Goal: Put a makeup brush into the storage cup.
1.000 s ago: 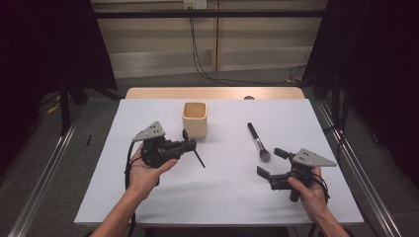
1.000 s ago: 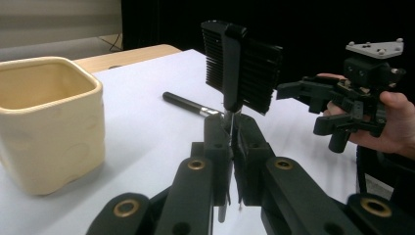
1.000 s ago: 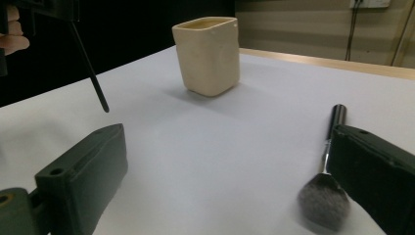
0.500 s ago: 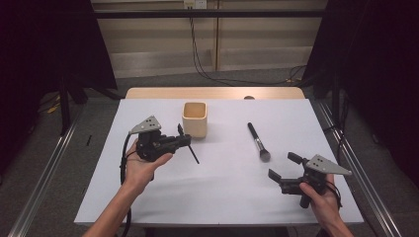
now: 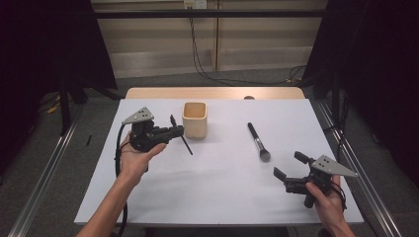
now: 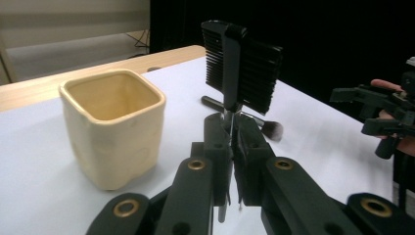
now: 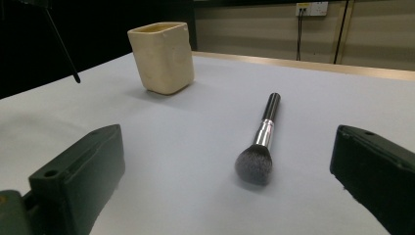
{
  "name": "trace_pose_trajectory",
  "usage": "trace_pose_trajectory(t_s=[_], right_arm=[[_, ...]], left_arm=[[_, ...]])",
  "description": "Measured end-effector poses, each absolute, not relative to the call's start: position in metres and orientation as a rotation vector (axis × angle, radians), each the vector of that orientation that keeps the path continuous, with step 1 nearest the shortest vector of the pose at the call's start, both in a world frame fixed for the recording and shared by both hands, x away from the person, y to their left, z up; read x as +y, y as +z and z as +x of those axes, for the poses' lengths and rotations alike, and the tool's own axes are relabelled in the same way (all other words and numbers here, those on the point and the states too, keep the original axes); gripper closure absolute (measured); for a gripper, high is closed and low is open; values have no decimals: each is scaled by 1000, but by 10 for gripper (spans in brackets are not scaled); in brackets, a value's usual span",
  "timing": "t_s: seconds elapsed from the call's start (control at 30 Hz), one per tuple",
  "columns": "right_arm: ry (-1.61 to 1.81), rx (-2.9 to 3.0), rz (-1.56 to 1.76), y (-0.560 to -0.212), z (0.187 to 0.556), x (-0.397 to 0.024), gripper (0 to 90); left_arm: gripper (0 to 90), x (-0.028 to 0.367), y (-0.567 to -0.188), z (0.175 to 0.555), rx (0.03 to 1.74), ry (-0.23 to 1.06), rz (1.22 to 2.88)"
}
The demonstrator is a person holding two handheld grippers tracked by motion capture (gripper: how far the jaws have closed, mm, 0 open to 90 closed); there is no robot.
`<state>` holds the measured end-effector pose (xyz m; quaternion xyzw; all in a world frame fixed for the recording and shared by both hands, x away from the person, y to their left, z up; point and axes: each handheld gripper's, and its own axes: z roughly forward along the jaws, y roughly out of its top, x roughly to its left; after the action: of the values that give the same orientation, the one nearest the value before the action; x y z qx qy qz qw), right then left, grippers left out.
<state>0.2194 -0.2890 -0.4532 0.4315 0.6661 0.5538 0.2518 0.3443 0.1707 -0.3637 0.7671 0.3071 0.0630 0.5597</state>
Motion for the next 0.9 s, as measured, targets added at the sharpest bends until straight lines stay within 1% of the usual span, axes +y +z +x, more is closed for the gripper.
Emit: trace_pose_trajectory(t_s=[0.3,0.43,0.53,0.9], right_arm=[[1496,1817,1162,-455,220,-287,0],[1485,1820,1149,-456,221,-287,0],[1490,1816,1148,-456,221,-286,0],[1504,1829,1133,-457,221,-286,0]], left_arm=[[856,173,-350,354,738,183,1798],[856,175,-347,355,737,203,1760],[856,175,-346,357,744,242,1746],[856,168,-330,372,727,318,1705]])
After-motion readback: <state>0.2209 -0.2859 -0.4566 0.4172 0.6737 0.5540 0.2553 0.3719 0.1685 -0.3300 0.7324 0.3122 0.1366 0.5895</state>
